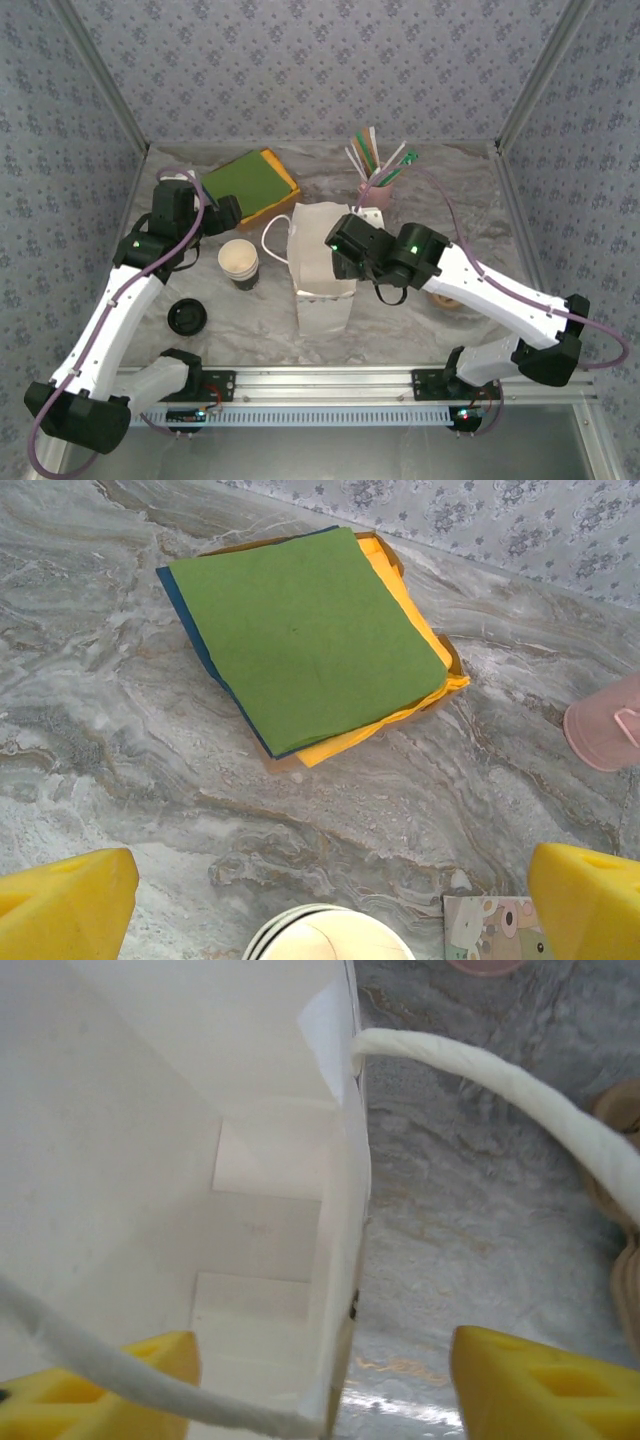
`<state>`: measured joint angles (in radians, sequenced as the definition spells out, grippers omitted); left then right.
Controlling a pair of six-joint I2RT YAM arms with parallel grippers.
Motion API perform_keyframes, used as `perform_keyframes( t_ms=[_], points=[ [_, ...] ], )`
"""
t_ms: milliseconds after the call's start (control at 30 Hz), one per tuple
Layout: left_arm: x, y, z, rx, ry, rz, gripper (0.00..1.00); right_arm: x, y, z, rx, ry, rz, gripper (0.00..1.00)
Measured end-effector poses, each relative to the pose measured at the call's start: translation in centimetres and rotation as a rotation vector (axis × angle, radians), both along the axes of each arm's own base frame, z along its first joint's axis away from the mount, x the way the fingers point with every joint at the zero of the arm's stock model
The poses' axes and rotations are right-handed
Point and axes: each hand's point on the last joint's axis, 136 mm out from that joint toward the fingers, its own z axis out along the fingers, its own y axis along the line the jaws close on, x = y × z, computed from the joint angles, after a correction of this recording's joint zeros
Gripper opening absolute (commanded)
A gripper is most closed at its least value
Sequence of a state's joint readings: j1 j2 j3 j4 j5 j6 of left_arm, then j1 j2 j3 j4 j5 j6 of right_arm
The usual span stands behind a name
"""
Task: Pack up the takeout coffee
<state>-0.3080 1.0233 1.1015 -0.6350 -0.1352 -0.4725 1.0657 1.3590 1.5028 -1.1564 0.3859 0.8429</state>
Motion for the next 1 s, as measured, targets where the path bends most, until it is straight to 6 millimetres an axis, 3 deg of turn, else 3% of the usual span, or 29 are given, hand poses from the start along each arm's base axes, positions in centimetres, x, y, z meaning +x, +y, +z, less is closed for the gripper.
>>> perform_keyframes(
  t_ms=[67, 167, 433, 700, 1000],
  points=[
    [0.0, 0.0, 0.0, 0.0, 0.001, 0.0, 1.0, 0.4, 0.3, -0.2, 0.006, 0.005, -0.006, 0.49],
    [0.0, 0.0, 0.0, 0.001, 0.001, 0.0, 1.0, 1.4, 0.4, -0.5, 0.012, 0.006, -0.021, 0.27],
    [-0.2, 0.2, -0.2, 0.013, 0.013, 0.008, 1.0, 5.0, -0.6, -0.8, 0.014, -0.003, -0.08, 0.02],
    [0.3, 0.3, -0.2, 0.024, 0.017, 0.013, 1.0, 9.5, -2.5, -0.2, 0.016, -0.04, -0.145, 0.0],
    [1.2, 0.2, -0.2, 0.042, 0.028, 0.017, 1.0, 16.4, -3.3, 0.1, 0.03, -0.062, -0.155, 0.0]
  ],
)
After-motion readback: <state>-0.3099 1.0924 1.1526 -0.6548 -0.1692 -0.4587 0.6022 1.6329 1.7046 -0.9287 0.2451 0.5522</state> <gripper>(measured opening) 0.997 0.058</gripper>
